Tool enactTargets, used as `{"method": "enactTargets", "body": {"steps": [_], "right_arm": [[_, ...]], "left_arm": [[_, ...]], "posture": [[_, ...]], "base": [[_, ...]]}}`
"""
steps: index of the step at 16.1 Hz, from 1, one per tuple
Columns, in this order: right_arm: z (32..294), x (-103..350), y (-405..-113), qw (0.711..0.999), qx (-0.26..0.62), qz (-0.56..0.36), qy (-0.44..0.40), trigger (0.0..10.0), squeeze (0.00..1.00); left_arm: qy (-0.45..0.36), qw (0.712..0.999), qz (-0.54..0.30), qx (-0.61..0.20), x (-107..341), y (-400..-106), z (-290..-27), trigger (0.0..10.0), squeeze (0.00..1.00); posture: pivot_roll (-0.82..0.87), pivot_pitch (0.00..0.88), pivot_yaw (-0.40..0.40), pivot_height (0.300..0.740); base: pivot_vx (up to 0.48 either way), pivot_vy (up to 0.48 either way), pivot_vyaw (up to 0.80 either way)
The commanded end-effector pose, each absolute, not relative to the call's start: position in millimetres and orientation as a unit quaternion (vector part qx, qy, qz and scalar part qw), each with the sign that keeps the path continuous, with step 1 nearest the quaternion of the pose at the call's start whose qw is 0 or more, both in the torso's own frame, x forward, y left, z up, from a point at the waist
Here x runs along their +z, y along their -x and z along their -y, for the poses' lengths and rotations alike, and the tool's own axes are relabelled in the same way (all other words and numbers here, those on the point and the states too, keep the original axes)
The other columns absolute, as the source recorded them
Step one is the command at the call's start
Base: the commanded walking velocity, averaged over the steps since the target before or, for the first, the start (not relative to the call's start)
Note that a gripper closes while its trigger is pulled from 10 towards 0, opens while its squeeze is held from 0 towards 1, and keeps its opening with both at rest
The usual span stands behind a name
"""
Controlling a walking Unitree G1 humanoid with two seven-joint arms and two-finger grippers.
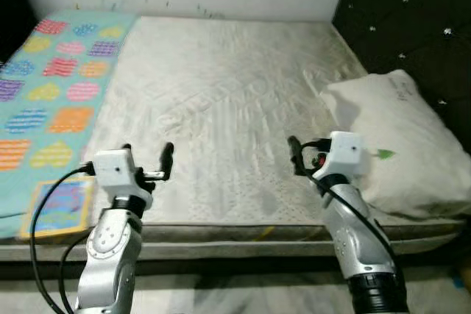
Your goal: Clean up the room
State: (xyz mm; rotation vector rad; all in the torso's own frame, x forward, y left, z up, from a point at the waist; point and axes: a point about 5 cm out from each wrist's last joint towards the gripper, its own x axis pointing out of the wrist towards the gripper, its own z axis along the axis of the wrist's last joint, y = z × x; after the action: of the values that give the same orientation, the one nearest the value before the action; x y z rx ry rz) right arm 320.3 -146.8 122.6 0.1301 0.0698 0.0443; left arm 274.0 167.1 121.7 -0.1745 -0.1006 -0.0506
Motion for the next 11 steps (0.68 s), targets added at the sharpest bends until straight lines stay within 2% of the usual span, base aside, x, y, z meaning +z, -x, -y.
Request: {"method": "enactTargets", "body": {"steps": [1, 11], "right_arm": [[157.9, 124.9, -320.4, 0.998, 0.006, -0.03, -0.059, 10.0, 0.0], [158.1, 124.4, -321.0, 0.998, 0.003, -0.03, -0.06, 10.0, 0.0]], "left_arm": [[0.09, 0.994, 0.046, -0.033, 120.7, -274.4, -159.1, 10.0, 0.0], [0.09, 0.994, 0.048, -0.029, 121.6, -276.1, -160.0, 10.0, 0.0]], "posture": [[-0.02, 0.091, -0.022, 0.74], [-0.02, 0.096, -0.021, 0.74]], "base": [[0.0, 0.424, 0.0], [0.0, 0.434, 0.0]]}}
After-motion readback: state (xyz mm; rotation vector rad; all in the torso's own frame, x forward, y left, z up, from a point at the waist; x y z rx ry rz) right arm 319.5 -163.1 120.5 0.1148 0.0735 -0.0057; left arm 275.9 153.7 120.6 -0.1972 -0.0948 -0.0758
